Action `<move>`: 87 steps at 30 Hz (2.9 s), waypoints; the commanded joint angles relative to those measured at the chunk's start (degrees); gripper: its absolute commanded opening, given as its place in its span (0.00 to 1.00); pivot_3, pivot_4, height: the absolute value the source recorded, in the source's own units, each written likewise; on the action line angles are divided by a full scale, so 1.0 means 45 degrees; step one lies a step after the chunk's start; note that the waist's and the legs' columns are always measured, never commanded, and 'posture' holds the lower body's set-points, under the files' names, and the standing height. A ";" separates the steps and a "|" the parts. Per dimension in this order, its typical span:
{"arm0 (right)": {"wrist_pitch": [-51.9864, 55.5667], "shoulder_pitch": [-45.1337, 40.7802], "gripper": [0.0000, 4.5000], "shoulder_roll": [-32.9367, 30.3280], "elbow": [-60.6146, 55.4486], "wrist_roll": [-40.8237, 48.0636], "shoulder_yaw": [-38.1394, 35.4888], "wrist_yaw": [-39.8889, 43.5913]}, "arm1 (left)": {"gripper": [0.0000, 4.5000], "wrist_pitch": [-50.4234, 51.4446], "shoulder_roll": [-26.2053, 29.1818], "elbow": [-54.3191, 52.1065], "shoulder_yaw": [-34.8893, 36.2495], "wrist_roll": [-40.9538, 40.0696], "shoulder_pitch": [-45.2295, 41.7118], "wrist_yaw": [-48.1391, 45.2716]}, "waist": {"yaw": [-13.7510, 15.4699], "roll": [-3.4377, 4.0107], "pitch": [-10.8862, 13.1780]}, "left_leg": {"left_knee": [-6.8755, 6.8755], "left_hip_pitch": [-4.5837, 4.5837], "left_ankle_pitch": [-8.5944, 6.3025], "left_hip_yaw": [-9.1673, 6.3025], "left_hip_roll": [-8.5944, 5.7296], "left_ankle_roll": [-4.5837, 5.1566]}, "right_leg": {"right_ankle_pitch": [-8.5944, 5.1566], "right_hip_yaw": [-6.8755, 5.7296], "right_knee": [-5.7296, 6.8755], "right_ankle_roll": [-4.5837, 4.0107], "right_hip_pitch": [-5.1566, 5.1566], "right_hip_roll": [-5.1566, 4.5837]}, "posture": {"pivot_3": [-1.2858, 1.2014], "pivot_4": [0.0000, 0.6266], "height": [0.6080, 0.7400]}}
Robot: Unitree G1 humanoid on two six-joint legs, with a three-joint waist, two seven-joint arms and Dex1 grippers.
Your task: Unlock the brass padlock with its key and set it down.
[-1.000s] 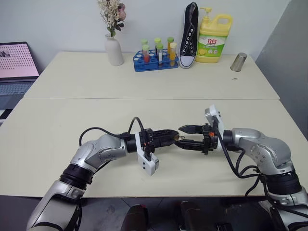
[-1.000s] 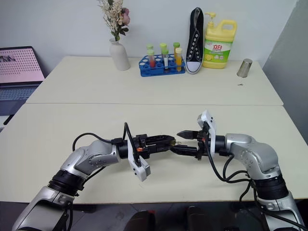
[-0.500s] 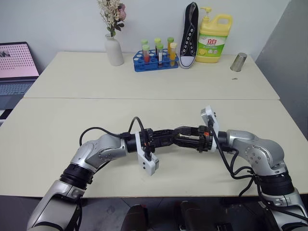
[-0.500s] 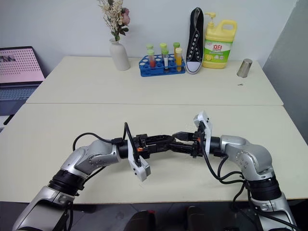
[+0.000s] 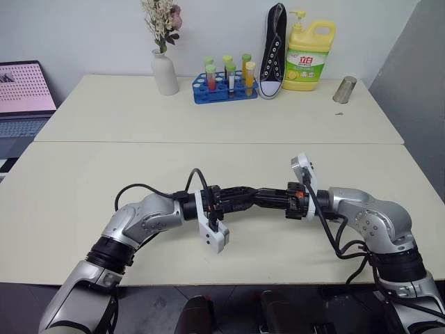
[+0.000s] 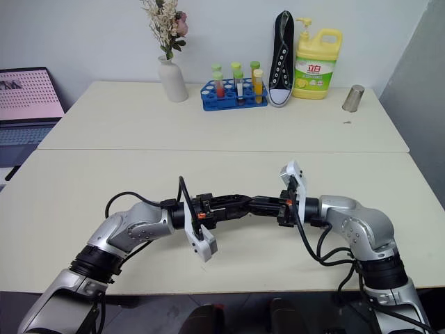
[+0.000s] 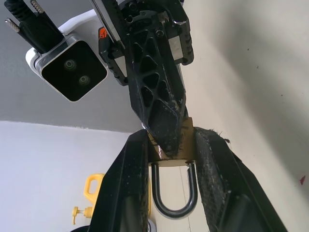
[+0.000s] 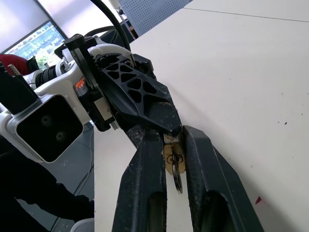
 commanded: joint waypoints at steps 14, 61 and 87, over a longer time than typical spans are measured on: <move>-0.0406 -0.0588 0.04 -0.0100 0.0222 0.0027 -0.0220 0.0381 | 0.86 -0.0217 0.0614 -0.1125 0.0011 -0.1768 0.0492 -0.0901 | -0.0005 0.0000 0.0000 | -0.0001 0.0000 0.0000 0.0001 0.0001 0.0000 | 0.0000 0.0002 -0.0001 -0.0001 0.0000 0.0000 | 0.52 0.24 1.00; -0.1204 -0.0615 0.04 -0.0492 -0.0291 -0.0272 -0.0120 0.0971 | 0.00 1.8483 -0.1540 -0.5965 0.2331 -1.4762 0.2291 -0.7293 | -0.0024 -0.0001 0.0001 | 0.0005 0.0001 0.0000 -0.0020 0.0000 0.0000 | -0.0004 0.0002 -0.0005 0.0002 0.0002 0.0059 | 0.52 0.24 1.00; -0.1316 -0.0525 0.04 -0.0531 -0.0193 -0.0460 0.0017 0.1055 | 0.00 2.0811 -0.1311 -0.7108 0.3658 -1.6676 0.1939 -0.6951 | -0.0023 -0.0001 0.0002 | 0.0004 0.0001 0.0000 -0.0019 -0.0002 -0.0001 | -0.0009 0.0005 -0.0009 0.0008 0.0002 0.0058 | 0.52 0.24 1.00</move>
